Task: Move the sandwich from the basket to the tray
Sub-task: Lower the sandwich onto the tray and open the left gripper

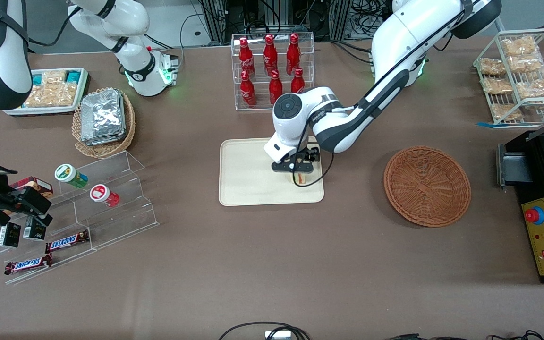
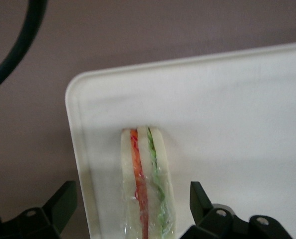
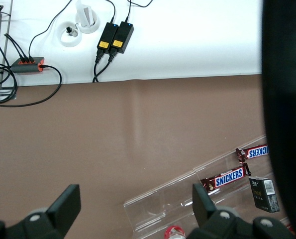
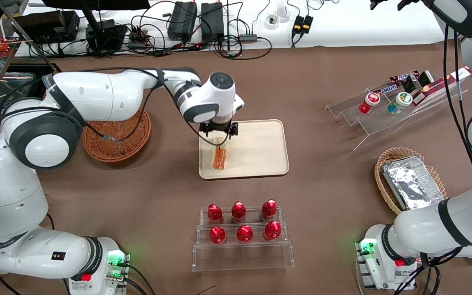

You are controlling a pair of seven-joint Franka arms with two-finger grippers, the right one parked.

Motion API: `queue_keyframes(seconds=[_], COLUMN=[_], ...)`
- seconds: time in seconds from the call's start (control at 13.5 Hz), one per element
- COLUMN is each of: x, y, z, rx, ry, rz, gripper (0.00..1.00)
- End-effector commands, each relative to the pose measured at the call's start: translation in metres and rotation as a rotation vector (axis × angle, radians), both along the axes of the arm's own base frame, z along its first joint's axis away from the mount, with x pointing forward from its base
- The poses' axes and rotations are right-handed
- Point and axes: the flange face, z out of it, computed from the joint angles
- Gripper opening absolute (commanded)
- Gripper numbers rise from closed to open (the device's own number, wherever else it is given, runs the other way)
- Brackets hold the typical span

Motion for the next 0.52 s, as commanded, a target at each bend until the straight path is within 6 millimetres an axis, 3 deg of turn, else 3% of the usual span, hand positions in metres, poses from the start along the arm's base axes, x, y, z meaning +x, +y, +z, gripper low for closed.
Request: queue_keyframes(seconds=[0.0,0.22,0.44], x=[0.037,0.064,0.09], y=[0.007,0.038,0.083], z=[0.037,0.065,0.108], rx=[0.007,0.088,0.151], ry=[-0.013,-0.017,-0.083], rz=[0.107,0.194,0.33], gripper=[1.0,1.0,1.0])
